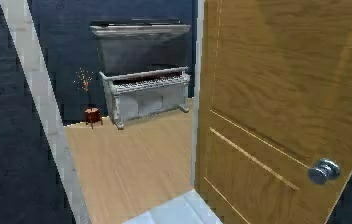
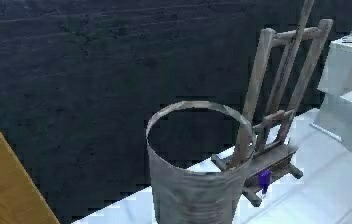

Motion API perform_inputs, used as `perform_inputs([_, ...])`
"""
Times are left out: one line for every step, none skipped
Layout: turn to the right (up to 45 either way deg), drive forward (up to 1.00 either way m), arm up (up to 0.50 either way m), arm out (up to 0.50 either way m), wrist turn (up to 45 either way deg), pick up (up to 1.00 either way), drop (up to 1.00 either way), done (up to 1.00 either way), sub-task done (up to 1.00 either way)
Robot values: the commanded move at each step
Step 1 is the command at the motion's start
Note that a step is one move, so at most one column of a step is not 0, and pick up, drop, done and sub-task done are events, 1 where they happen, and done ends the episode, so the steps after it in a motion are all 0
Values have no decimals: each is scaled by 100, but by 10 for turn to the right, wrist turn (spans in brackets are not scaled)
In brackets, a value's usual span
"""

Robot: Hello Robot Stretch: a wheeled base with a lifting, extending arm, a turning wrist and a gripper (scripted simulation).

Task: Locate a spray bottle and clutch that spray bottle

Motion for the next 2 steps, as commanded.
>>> perform_inputs([450,0,0,0,0,0,0,0,0])
perform_inputs([450,0,0,0,0,0,0,0,0])
